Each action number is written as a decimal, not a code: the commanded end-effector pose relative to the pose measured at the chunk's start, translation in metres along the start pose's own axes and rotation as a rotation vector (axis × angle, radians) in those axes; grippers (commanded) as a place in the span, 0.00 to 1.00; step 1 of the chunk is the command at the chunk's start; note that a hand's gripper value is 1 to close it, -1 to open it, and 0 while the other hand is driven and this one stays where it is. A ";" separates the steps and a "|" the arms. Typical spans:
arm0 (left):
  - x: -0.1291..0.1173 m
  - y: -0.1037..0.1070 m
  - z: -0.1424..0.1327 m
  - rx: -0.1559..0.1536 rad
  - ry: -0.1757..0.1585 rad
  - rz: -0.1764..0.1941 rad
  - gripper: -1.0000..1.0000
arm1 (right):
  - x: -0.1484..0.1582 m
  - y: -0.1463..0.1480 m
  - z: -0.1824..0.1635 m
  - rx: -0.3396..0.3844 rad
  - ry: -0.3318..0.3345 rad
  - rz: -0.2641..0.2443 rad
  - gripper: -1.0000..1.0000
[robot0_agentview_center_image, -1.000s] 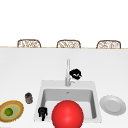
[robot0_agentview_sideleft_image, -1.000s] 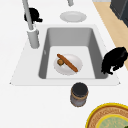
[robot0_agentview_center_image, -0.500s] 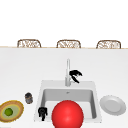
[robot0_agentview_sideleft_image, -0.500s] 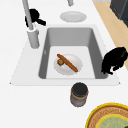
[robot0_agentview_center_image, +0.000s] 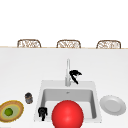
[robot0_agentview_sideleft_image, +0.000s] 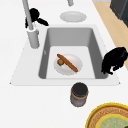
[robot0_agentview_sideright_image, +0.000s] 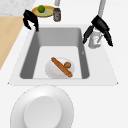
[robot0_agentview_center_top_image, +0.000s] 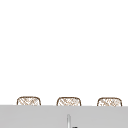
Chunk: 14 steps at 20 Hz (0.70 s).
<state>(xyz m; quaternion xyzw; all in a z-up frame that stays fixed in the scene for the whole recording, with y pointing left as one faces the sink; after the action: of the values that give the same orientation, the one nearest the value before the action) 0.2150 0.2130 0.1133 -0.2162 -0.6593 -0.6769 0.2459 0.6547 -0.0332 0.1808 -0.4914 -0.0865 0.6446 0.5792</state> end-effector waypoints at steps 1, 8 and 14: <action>0.000 0.000 0.000 0.000 0.000 0.000 0.50 | -0.017 -0.015 0.009 0.007 -0.038 -0.050 0.00; 0.000 0.000 0.000 0.000 0.000 0.000 0.50 | -0.042 -0.024 0.013 0.038 -0.161 -0.129 0.00; 0.000 0.000 0.000 0.000 0.000 0.000 0.50 | -0.045 -0.014 0.002 0.017 -0.143 -0.093 0.00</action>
<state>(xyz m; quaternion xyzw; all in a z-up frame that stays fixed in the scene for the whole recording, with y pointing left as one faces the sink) 0.2150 0.2130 0.1133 -0.2162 -0.6593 -0.6769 0.2459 0.6561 -0.0608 0.2196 -0.4438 -0.1376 0.6468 0.6048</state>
